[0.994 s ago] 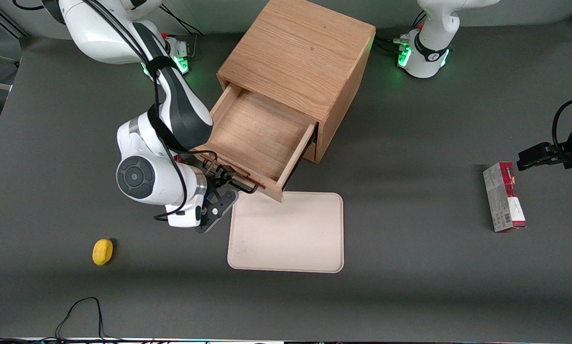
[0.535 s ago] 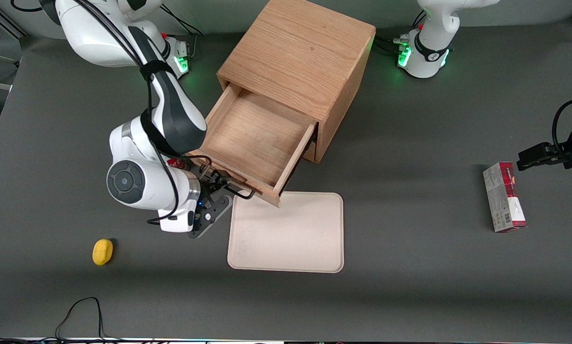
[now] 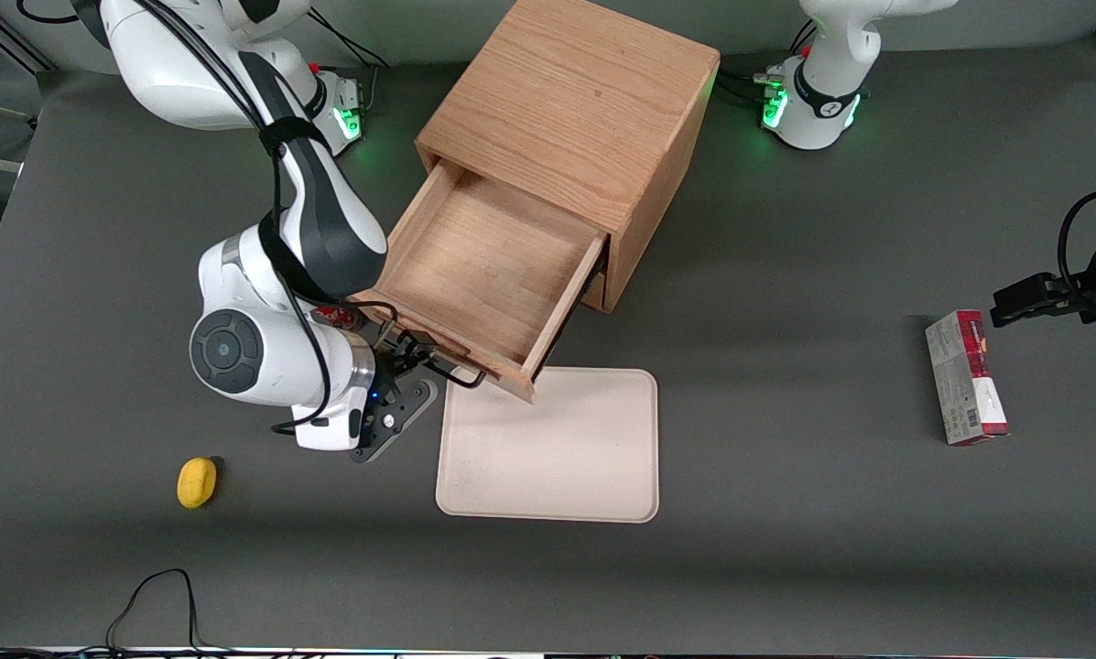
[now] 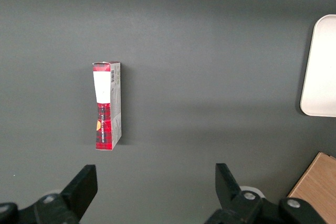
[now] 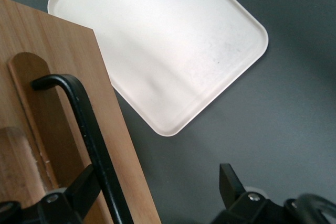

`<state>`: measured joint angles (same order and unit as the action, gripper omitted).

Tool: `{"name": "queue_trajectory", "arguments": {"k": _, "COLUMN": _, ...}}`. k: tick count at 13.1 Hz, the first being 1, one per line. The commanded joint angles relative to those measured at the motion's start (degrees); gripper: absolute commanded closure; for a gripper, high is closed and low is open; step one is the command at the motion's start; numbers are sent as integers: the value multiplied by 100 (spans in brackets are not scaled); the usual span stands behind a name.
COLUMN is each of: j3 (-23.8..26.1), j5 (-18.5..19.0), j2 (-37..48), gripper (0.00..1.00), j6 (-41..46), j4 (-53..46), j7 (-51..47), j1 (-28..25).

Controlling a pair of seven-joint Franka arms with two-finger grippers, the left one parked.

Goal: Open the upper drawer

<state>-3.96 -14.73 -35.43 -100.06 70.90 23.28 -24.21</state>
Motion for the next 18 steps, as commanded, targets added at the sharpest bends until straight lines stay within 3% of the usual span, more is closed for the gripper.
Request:
{"name": "queue_trajectory", "arguments": {"k": 1, "j3": 27, "j5": 41, "j2": -201, "gripper": 0, "j6": 4, "j4": -322, "j7": 107, "j1": 92}}
{"name": "queue_trajectory", "arguments": {"k": 18, "j3": 9, "j5": 67, "j2": -290, "gripper": 0, "j6": 65, "j4": -612, "j7": 80, "j1": 250}}
